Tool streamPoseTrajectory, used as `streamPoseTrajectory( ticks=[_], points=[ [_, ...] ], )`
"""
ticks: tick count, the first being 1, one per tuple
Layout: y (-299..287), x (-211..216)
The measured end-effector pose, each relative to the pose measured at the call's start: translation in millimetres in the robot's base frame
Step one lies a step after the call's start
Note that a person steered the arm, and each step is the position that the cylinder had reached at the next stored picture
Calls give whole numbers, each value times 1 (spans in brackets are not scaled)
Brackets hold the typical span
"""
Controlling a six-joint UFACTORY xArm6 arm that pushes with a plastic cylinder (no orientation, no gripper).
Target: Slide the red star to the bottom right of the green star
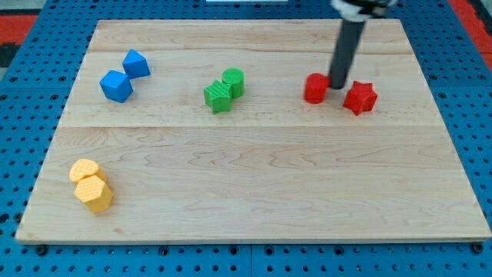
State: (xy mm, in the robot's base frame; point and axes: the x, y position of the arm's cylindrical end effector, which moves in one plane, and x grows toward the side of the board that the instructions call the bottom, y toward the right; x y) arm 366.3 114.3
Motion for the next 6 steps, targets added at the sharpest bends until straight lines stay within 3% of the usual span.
streamPoseTrajectory(
  ticks=[1, 2, 4, 6],
  points=[
    [-68, 5],
    [-66, 5],
    [126, 4],
    [132, 39]
  ],
)
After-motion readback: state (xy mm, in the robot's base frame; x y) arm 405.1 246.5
